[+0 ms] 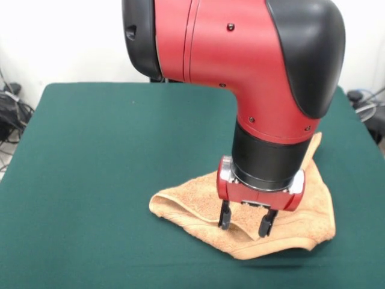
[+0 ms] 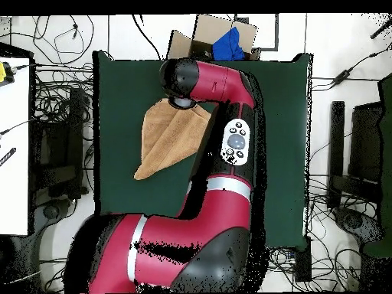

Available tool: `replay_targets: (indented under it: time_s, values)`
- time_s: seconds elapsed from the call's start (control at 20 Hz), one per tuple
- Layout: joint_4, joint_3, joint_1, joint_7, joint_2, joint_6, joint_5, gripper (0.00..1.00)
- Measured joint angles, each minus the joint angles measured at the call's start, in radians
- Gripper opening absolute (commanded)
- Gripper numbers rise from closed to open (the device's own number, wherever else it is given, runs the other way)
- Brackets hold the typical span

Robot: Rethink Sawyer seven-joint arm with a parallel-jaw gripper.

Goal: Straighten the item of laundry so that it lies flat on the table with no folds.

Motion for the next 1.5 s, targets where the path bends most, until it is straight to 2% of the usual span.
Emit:
replay_targets:
  time_s: [0.8, 1.5]
  values:
    - [0.0, 0.0, 0.0, 0.0, 0.008, -0.032, 0.0, 1.0]
    - [0.0, 0.0, 0.0, 0.0, 0.078, -0.057, 0.0, 1.0]
